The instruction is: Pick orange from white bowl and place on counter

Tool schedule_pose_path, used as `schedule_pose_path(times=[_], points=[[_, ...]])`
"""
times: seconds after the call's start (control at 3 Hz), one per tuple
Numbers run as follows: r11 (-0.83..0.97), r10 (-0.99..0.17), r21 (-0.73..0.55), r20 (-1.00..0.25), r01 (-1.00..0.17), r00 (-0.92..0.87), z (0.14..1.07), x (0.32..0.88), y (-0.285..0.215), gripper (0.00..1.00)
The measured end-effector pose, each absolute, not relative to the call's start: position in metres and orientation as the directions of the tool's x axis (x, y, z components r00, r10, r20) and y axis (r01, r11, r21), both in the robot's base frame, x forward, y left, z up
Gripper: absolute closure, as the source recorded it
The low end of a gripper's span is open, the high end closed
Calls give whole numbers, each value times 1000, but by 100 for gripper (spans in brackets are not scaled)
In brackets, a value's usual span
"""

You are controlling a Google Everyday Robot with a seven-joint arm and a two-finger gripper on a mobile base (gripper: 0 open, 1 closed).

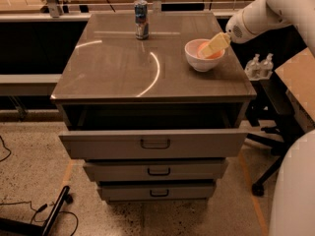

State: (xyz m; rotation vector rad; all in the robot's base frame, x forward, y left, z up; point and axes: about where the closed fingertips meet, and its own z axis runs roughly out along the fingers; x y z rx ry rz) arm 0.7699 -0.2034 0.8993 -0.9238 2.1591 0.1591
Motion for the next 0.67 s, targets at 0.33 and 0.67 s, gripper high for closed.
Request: schedule_pose_path(times=[0.33,0.67], points=[[705,-583,-176,-696,-687,-419,901,765,-189,40],[694,-595,-192,-695,-694,-403,907,756,-179,40]])
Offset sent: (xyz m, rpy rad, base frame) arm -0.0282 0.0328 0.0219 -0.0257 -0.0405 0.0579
